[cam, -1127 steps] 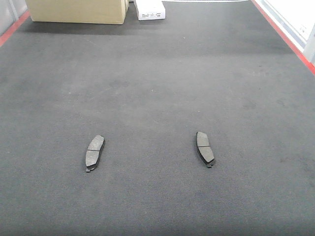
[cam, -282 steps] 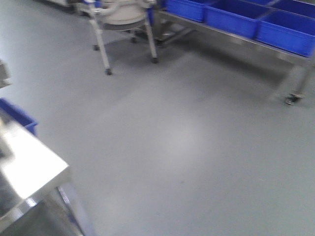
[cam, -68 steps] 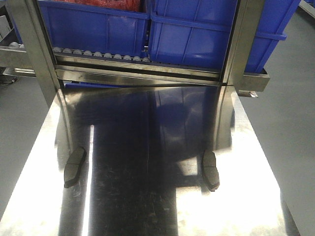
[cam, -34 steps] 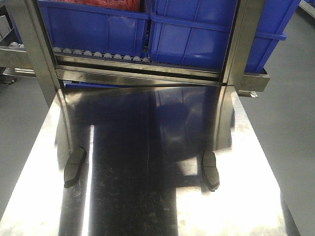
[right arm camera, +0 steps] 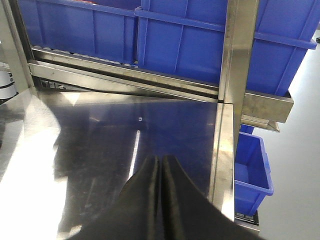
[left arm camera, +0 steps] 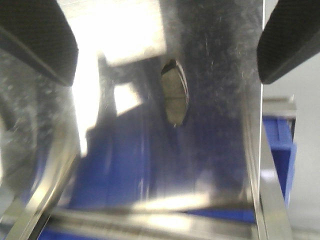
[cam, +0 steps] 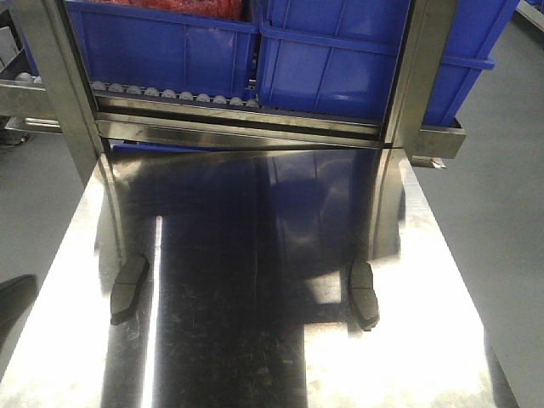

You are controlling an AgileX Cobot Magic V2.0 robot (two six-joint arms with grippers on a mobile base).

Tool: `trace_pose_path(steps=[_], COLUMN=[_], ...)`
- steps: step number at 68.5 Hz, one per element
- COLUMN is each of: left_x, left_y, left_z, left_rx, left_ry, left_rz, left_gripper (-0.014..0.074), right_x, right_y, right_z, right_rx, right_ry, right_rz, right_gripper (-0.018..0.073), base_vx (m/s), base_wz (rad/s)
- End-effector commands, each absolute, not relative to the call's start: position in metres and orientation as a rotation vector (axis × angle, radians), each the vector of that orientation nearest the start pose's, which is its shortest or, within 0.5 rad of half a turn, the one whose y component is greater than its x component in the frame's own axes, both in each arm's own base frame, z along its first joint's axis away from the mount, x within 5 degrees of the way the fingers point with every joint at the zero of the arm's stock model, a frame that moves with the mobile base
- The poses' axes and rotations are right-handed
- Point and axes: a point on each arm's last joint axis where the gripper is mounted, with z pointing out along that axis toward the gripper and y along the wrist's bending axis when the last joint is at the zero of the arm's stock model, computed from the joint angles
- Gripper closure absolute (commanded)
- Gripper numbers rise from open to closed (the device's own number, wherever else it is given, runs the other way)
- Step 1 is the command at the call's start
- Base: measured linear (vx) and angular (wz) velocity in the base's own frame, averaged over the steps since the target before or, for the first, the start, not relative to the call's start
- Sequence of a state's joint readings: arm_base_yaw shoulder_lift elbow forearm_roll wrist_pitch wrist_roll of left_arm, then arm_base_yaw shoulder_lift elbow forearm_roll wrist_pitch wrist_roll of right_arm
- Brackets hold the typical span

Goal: Move and align brake pads A on conveyor
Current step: 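Lower the left gripper over the brake pad nearest the left arm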

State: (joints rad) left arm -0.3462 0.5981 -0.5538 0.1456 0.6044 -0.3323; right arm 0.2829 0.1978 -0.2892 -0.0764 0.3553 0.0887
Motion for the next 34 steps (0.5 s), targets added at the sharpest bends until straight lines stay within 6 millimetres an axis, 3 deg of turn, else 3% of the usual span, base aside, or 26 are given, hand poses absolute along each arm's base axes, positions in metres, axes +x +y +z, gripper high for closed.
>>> trace_pose_path(steps=[1,17,34], left_x=[0.143,0.215,0.277], left_y=[-0.045,-0.070,-0.092], left_z=[0.312,0.296,0.270], left_rx=[0.104,0.162,0.149], left_ry=[2.151,2.436,2.700], left_rz=[-0.246,-0.132,-0.051], left_gripper=[-0.0071,-0.0064,-0.0052], right_x=[0.062,0.062,0.062], right_y=[0.015,0.015,0.015], right_z=[0.282,0.282,0.282], right_rx=[-0.213,-0.213,-0.213], right_ry=[1.644,1.644,1.644], right_rz=[0.191,0.191,0.191], right_gripper=[0.0562,0.0562,0.0562], base_vx=[0.00,0.00,0.00], base_wz=[0.00,0.00,0.00])
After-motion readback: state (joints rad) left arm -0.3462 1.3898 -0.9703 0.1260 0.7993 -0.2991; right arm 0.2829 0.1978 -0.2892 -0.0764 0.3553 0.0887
